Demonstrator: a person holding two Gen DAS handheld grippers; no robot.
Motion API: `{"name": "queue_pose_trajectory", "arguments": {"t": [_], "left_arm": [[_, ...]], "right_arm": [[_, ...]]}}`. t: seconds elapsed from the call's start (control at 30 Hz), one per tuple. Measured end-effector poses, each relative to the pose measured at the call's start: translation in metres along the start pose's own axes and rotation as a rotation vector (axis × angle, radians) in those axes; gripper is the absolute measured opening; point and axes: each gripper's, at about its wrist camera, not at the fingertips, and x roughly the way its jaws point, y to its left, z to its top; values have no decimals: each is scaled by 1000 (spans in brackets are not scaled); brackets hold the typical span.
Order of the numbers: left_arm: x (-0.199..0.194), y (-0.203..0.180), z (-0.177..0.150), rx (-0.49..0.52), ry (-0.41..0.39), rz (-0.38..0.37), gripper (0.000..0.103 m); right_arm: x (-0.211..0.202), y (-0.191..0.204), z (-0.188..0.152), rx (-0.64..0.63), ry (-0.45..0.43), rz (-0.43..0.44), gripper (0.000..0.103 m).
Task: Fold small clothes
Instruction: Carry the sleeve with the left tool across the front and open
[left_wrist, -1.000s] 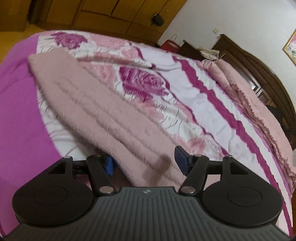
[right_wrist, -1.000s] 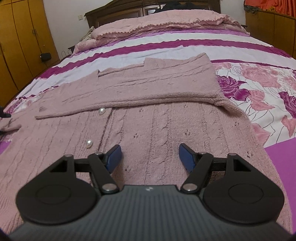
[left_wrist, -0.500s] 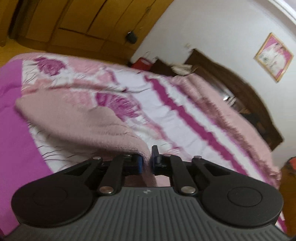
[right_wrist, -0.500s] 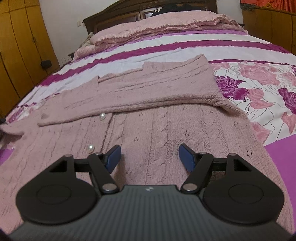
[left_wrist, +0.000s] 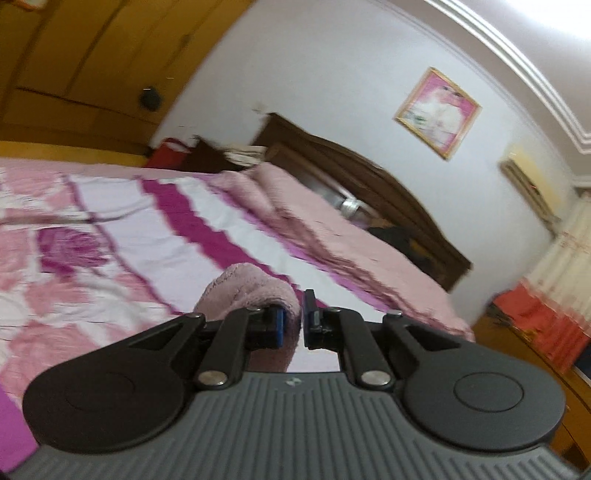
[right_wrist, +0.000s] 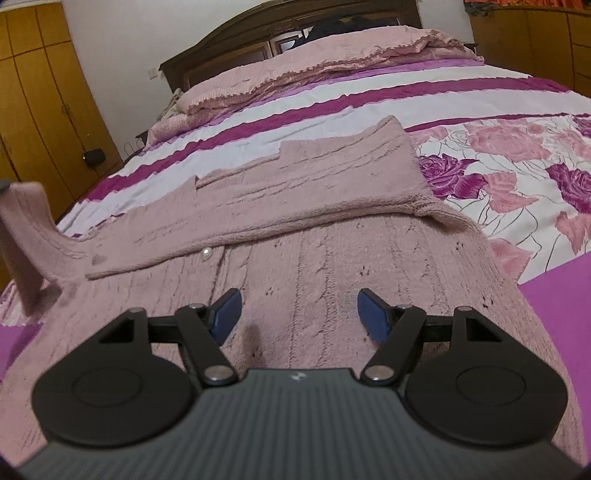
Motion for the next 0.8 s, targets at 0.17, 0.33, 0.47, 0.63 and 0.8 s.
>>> {"name": "queue_pose_trajectory", "arguments": {"t": [0.17,0.33,0.47,0.63,0.8], "left_arm": [[13,-56,-16,66,40,-81,10],[27,-100,-52,145,104,-121,10],[44,-120,-89,184,182,-144,10],[69,-127,-146,242,313,-146,10],[90,-119,-194,280,432,-141,10]], "right_arm": [[-2,-5,-1,27,-14,14,71],[-3,-12,-1,69,-21,36,71],[-4,-15,-3,87,-26,50,71],[-5,-18,-4,102,-28,63,71],[-4,-20,-5,114,-30,73,71]]}}
